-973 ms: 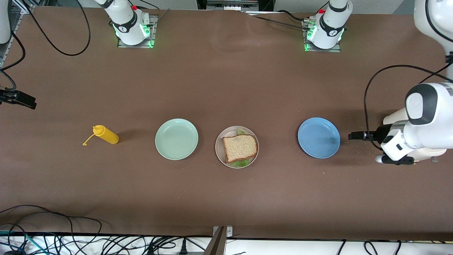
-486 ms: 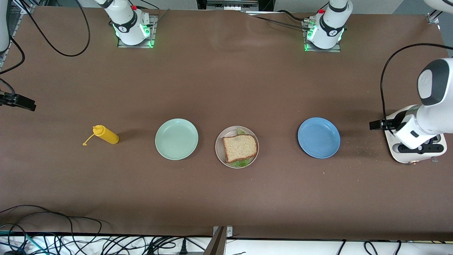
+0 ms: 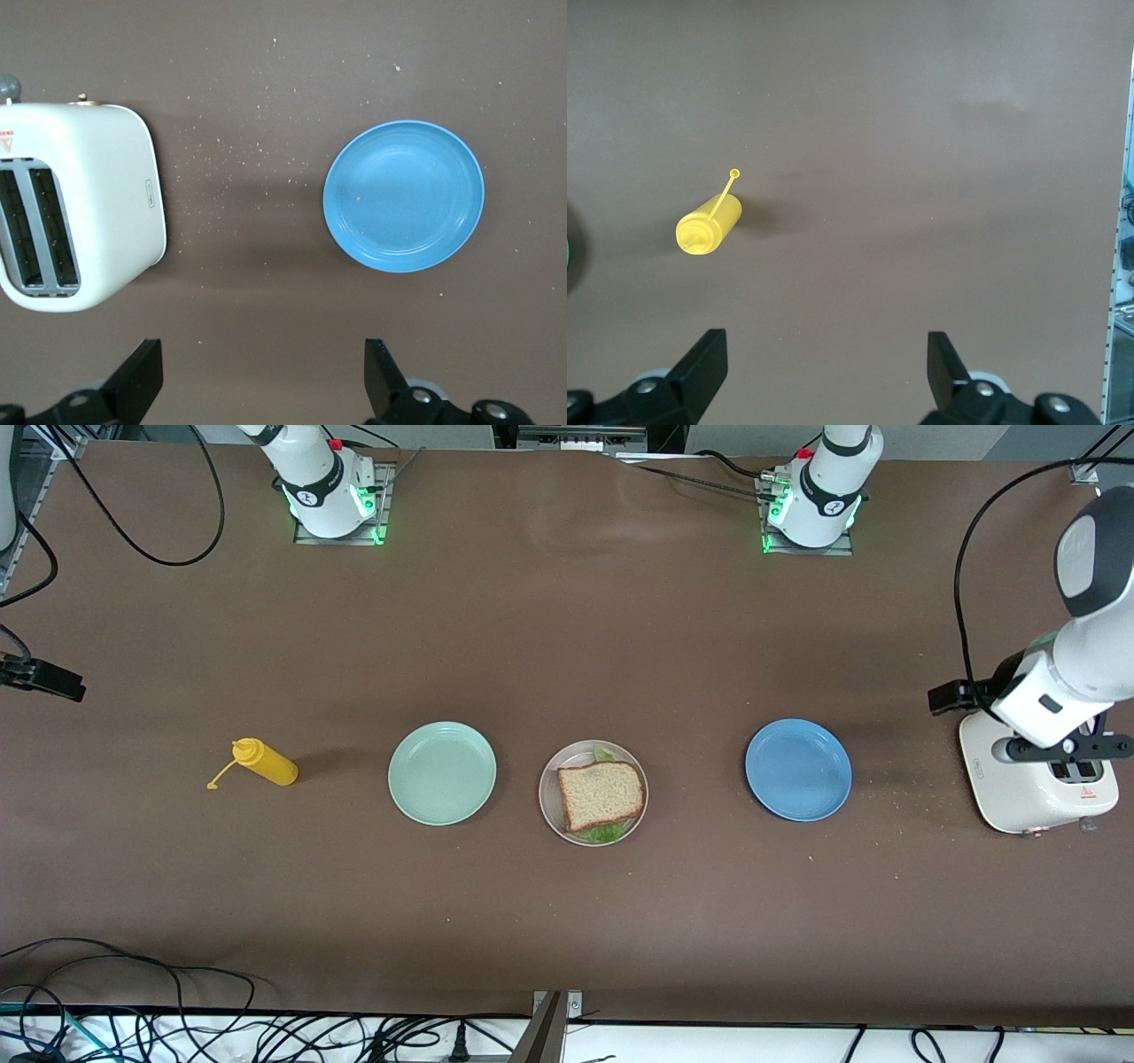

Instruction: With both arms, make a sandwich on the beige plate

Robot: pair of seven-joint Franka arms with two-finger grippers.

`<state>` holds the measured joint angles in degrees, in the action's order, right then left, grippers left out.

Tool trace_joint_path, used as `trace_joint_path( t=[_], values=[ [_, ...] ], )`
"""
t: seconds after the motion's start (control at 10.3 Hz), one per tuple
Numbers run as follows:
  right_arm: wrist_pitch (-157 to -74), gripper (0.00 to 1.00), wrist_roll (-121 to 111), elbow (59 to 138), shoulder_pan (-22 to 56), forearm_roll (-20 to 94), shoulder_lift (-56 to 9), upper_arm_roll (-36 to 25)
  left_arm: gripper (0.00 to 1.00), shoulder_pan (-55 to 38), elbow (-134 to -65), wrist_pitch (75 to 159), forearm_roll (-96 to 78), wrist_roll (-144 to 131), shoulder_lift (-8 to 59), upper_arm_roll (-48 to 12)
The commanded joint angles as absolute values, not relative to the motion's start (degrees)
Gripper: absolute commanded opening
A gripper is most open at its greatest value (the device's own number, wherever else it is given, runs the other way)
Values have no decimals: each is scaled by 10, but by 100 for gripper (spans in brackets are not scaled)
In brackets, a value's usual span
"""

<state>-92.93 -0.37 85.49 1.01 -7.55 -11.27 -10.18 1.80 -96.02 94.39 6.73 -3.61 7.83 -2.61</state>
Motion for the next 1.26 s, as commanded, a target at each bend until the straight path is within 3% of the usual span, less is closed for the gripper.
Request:
trace_joint_path(
  t=[0.0, 0.29, 0.78, 1.17],
  values=[
    [-900, 100, -3, 854, 6, -68, -105, -103, 100, -11, -1022, 967, 86, -41, 7, -12],
    [-907, 100, -4, 854, 7, -64, -106, -108, 100, -11, -991, 962, 45, -43, -13, -5],
    [-957, 100, 31, 860, 13, 50, -111, -104, 100, -45, -913, 884, -16, 8, -12, 41],
    [-957, 100, 33, 859, 33, 9, -116, -104, 100, -52, -891, 854, -7, 29, 4, 37]
  ],
)
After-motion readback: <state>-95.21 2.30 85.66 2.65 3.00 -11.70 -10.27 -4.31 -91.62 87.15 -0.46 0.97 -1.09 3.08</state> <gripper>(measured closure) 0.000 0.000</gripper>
